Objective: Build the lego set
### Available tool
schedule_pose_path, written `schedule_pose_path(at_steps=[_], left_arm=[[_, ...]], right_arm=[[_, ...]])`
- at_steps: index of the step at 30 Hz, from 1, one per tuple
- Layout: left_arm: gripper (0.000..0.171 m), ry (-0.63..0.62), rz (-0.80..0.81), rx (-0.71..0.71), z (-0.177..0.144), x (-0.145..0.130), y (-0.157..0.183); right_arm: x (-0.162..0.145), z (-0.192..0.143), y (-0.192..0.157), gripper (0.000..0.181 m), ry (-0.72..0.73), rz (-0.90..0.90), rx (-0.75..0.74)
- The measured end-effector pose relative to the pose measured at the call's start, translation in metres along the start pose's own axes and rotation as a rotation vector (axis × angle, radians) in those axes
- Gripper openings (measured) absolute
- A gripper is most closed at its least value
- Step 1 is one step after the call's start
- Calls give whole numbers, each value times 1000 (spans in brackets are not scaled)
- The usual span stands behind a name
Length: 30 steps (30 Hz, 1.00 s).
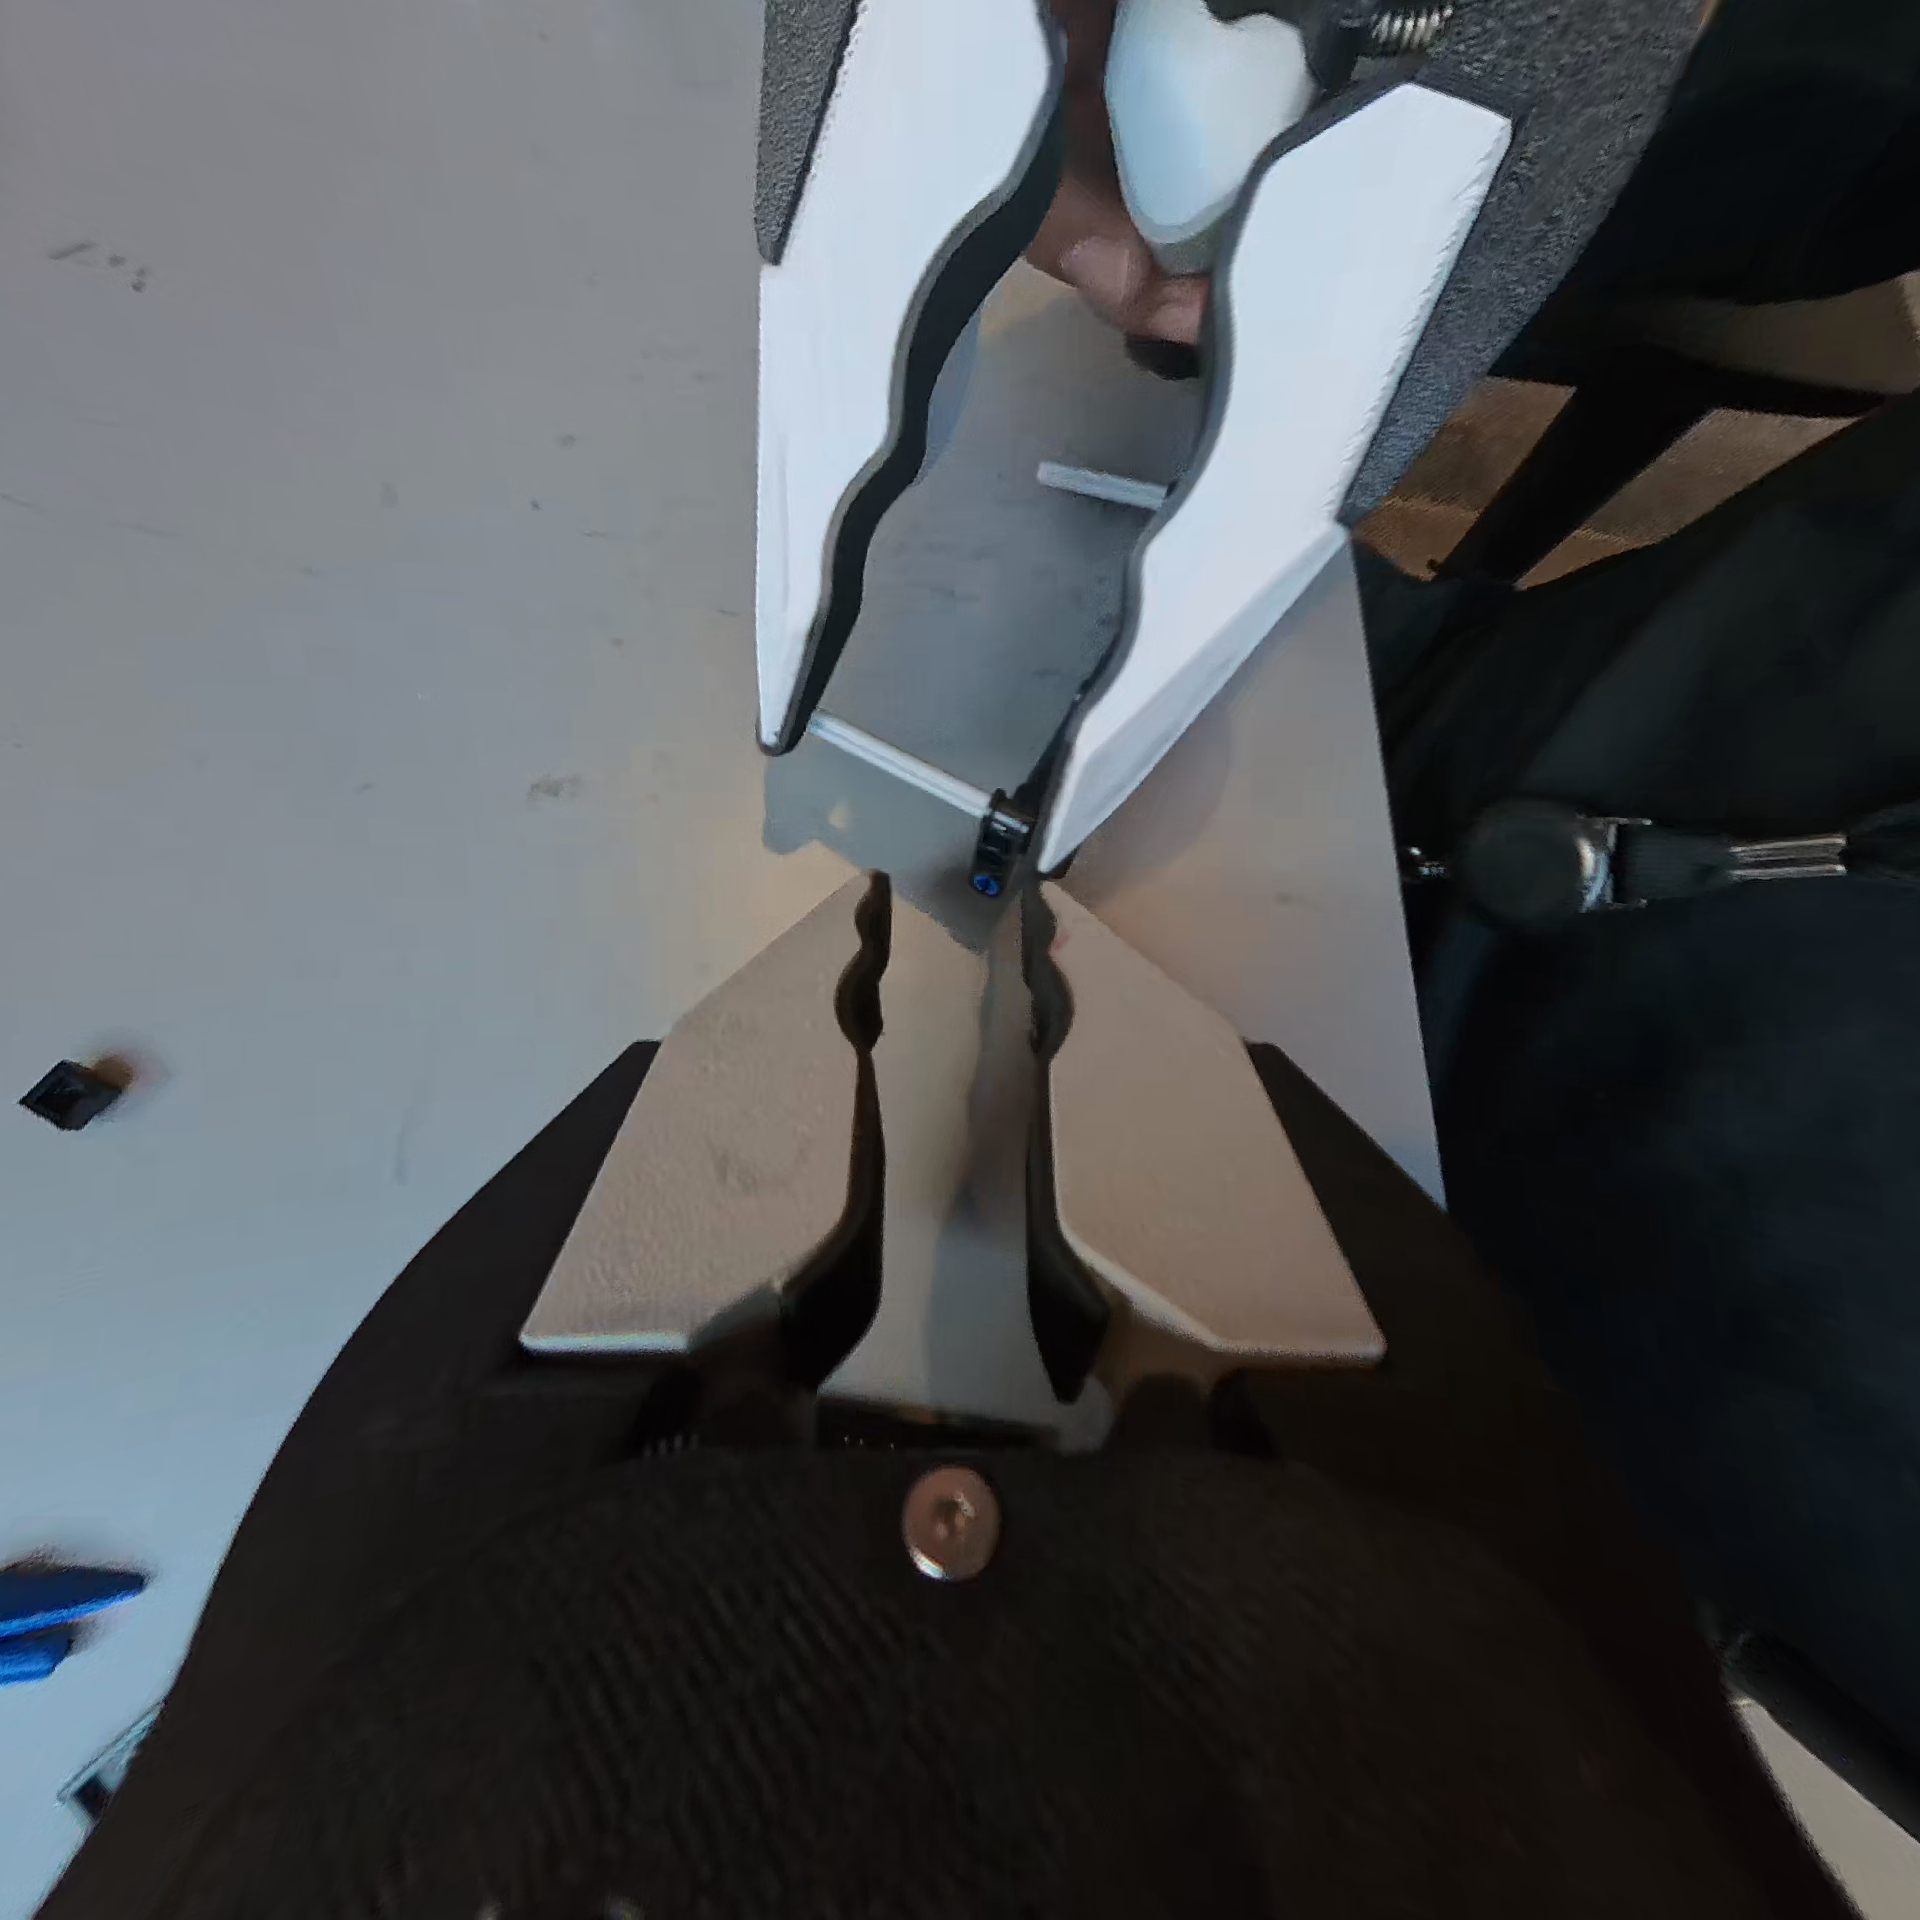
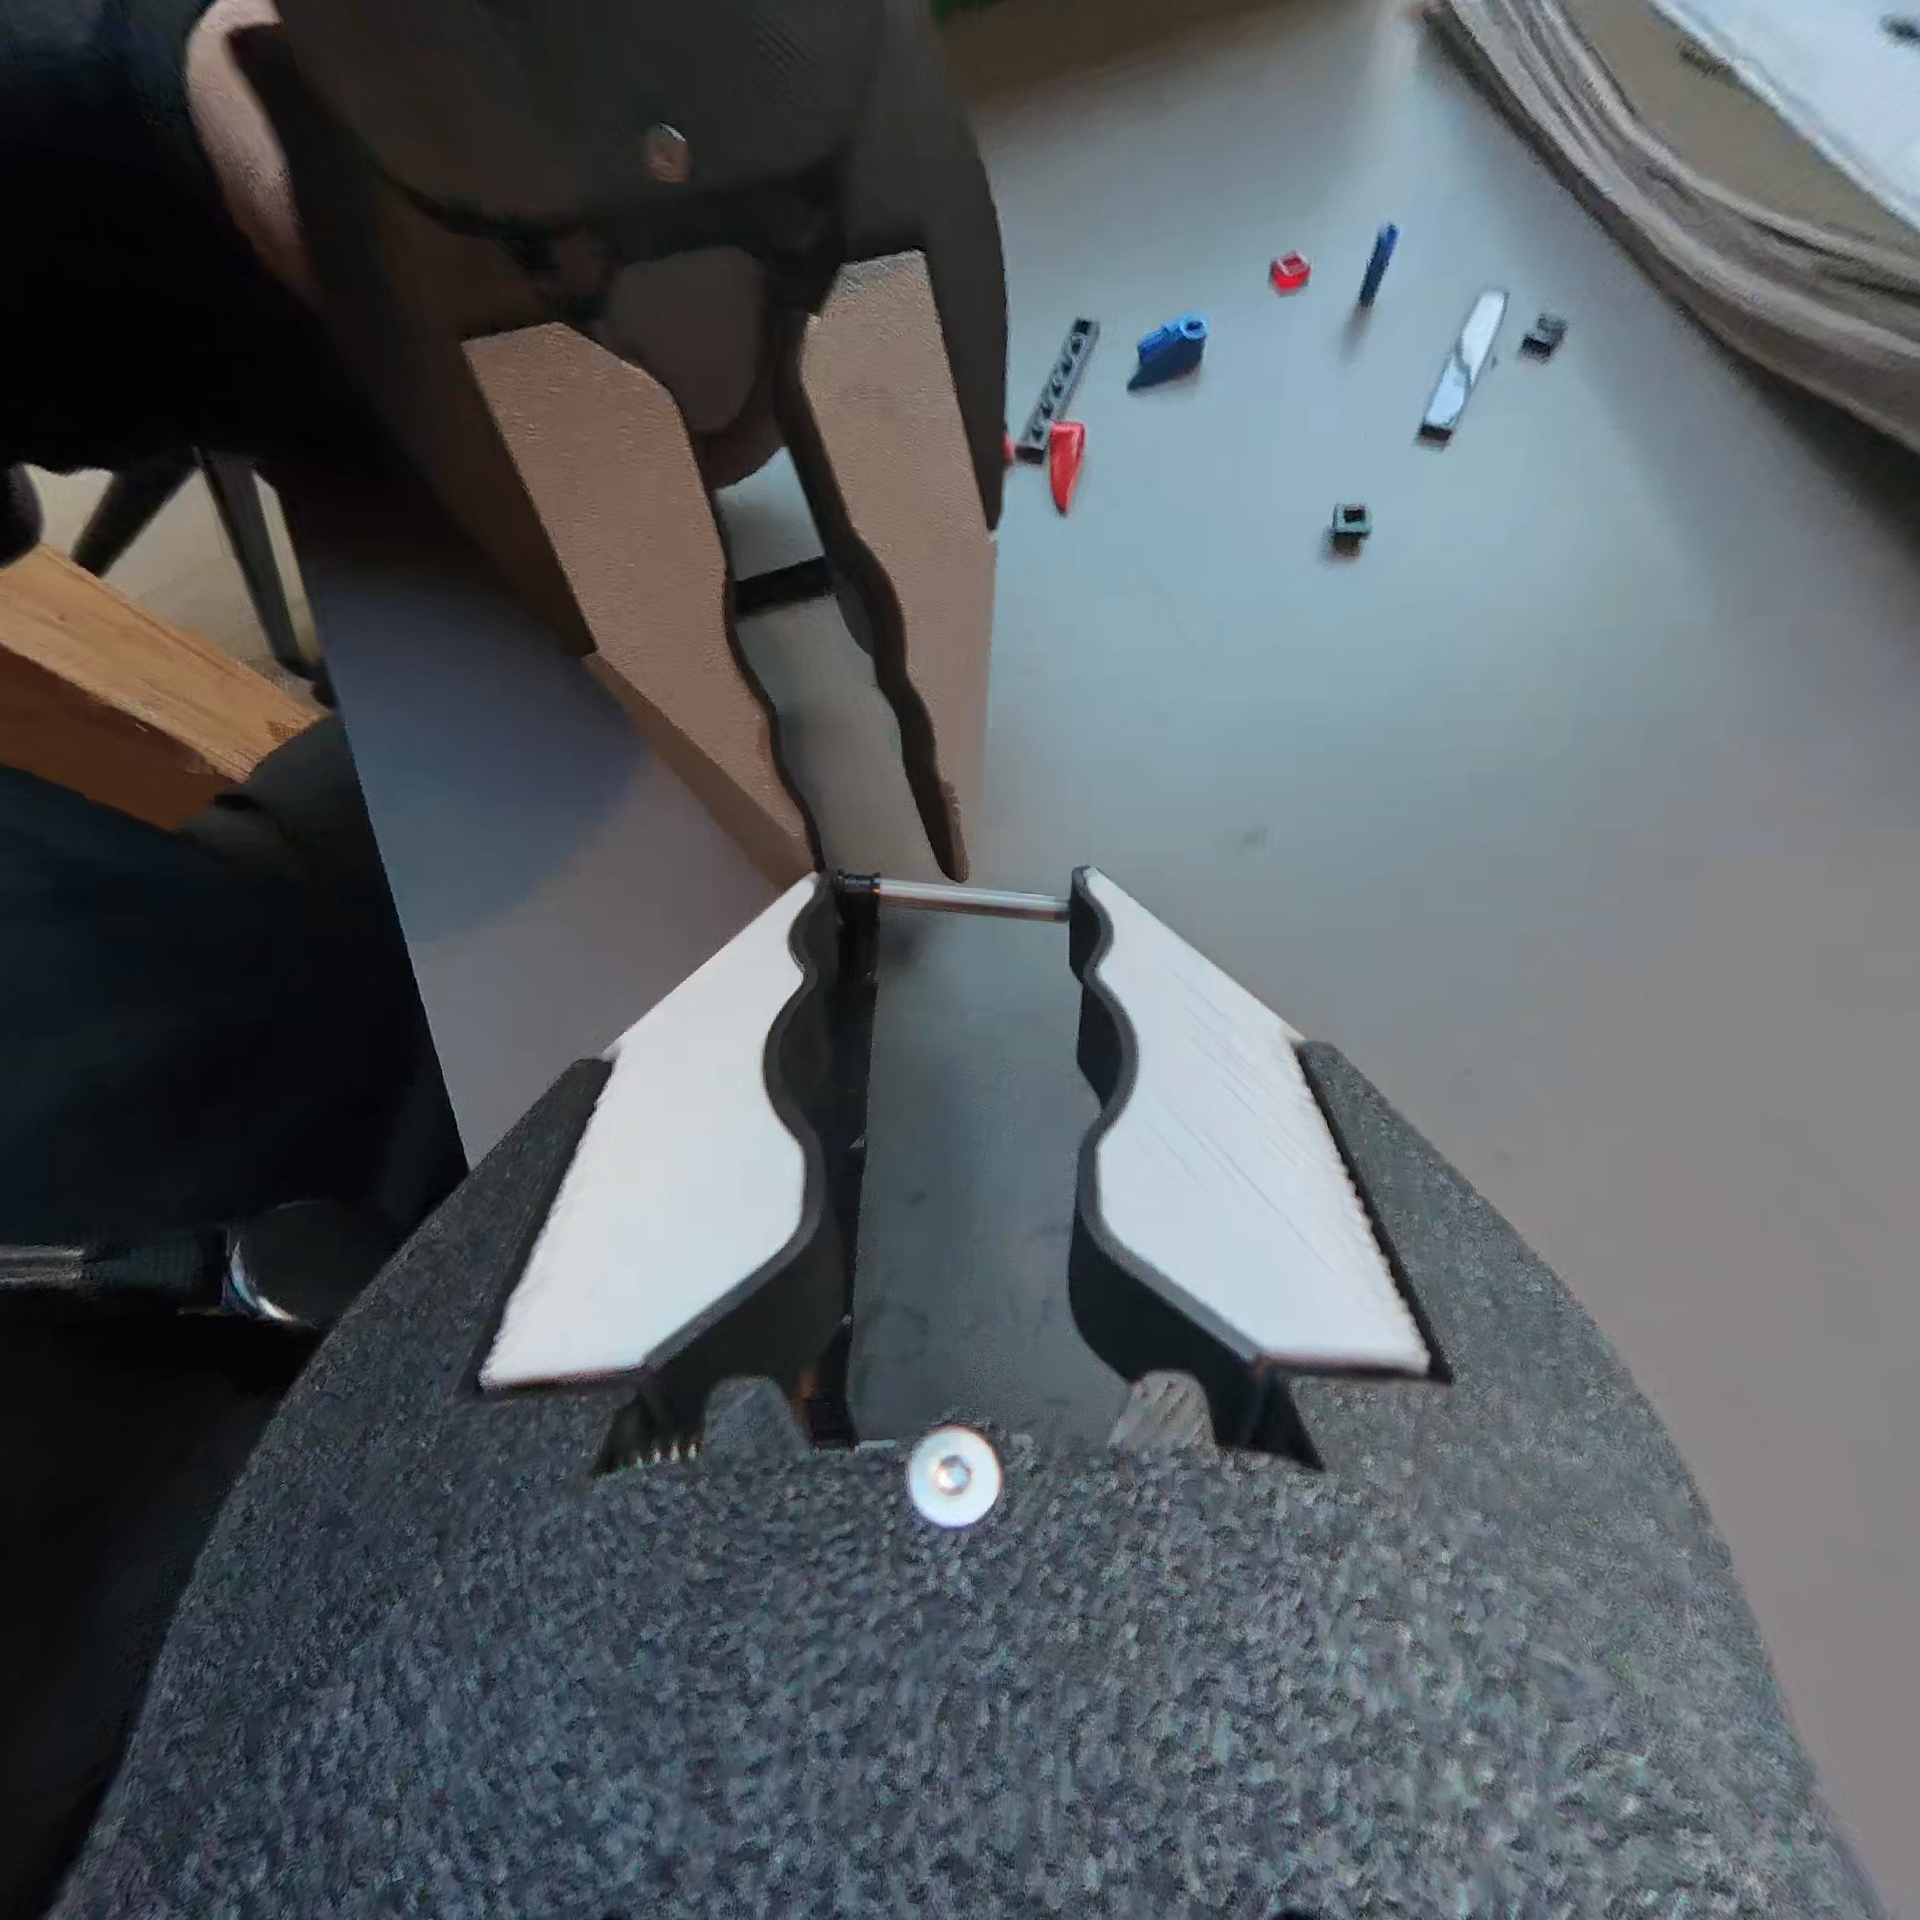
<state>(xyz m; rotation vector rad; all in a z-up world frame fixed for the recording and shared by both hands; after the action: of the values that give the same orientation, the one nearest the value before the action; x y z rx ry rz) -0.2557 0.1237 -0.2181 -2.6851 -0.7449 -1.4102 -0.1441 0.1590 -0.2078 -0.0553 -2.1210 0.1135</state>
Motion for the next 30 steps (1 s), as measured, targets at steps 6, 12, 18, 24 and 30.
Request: schedule_pose_path(at_steps=[6, 12, 18, 24, 30], left_arm=[[17, 122, 84, -99, -5, 3, 10], [3, 220, 150, -162, -10, 8, 21], [4, 261, 134, -176, -12, 9, 23], [5, 319, 121, -207, -14, 12, 26], [9, 366, 50, -279, -18, 11, 22]], right_arm=[[11, -13, -16, 43, 138, -221, 14], [15, -24, -17, 43, 271, -267, 74], [12, -26, -15, 43, 314, -253, 118], [13, -30, -14, 43, 365, -221, 165], [14, -32, -13, 43, 369, -213, 163]])
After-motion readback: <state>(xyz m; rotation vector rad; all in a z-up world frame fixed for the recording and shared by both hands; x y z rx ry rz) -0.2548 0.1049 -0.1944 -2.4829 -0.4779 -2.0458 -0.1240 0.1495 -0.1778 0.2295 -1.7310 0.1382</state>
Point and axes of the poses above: each gripper's, where its closed fingertips meet, z out along the fingers, x out of its top, y = z × x across the jaws, the point moved 8 cm from there along -z, back along the fingers, and after that the axes turned 7 degrees about y, right-handed, at the moved point
